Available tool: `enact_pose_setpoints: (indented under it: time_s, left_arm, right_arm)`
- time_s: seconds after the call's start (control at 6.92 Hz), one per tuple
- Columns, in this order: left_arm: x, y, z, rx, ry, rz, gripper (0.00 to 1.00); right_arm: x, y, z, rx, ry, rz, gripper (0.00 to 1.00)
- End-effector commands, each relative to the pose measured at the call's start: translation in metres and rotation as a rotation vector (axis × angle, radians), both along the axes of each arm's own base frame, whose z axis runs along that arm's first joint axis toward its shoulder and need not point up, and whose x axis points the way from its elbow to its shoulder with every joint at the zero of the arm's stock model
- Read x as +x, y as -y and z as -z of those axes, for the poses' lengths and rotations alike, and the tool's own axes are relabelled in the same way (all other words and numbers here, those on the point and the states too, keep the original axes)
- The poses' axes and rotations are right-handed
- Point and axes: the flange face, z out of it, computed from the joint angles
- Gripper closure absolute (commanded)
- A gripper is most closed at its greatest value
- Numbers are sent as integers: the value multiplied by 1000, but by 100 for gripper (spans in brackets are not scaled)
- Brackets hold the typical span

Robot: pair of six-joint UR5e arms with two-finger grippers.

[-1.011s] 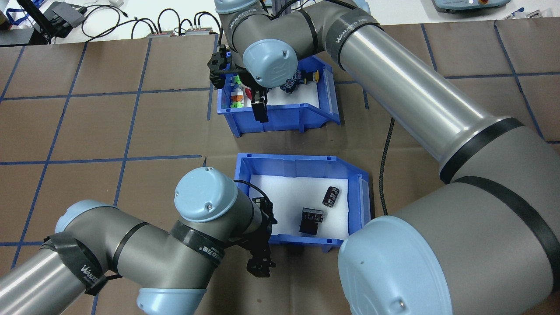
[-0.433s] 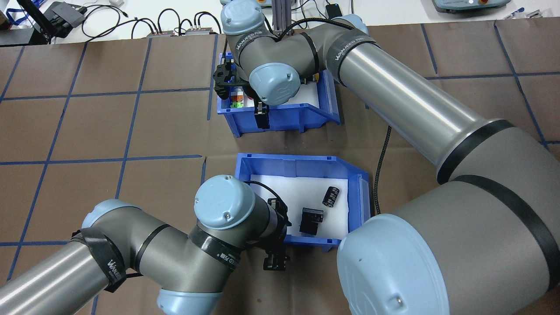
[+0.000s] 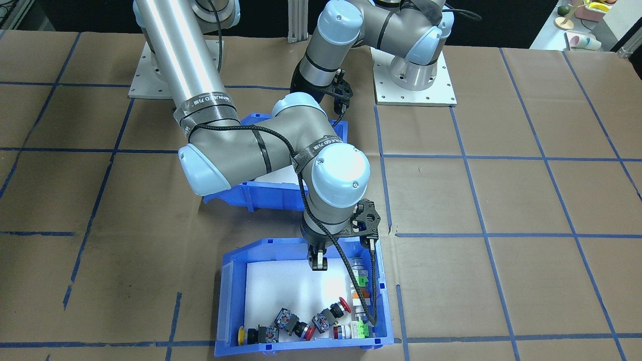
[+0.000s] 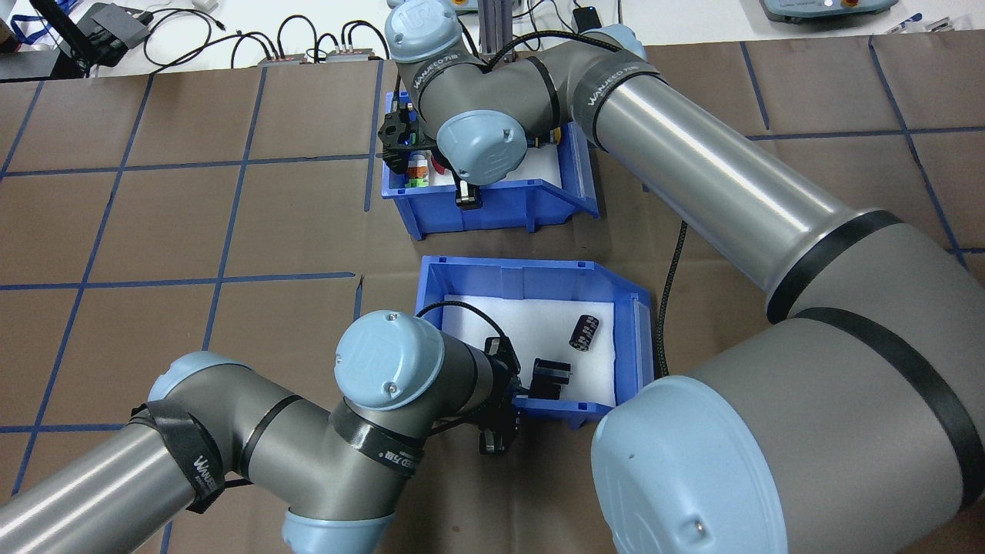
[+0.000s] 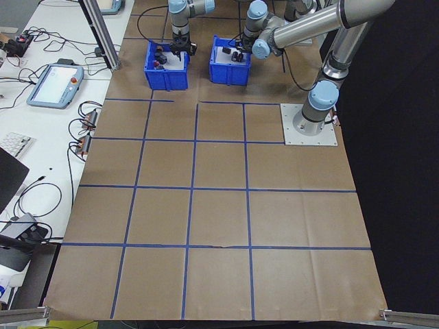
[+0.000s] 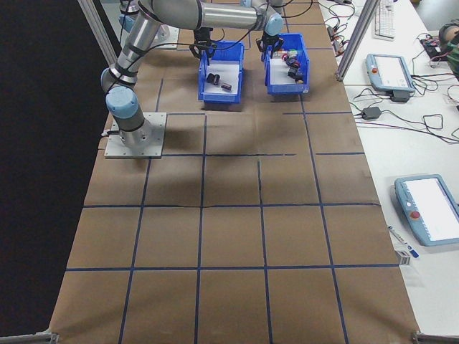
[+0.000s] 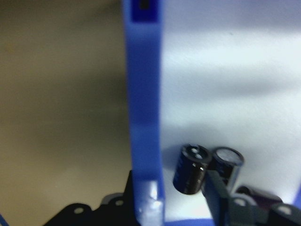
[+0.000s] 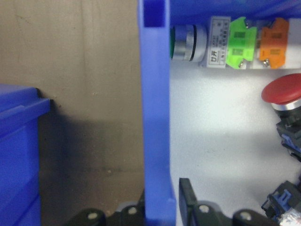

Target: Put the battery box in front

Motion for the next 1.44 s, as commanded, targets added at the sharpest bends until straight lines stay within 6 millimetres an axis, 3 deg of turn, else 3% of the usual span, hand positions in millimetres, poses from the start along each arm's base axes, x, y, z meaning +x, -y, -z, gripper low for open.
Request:
enact_pose_setpoints:
  time_s: [0.0,0.14,0.29,0.58,0.87,1.3]
  left_arm:
    - [3,1,-6,-43,24,-7,100]
    - [8,2,-9,-69,55,-17,100]
    - [9,1,-13,-82,60,-18,100]
    - [26,-3,-27,-161,105,61,100]
    - [81,29,-41,-194,115,27,100]
    - [171,101,-50,-223,5,-47,100]
  right_arm:
    - [-14,10,-22,-30,10,-6,97]
    - [-29,18,-33,-44,9,-19,97]
    - [-65,34,-50,-61,16,5,97]
    - [-165,65,-93,-90,15,1,97]
    - [-277,76,-125,-87,-5,12,97]
    - [-405,35,-154,-51,-15,-3,97]
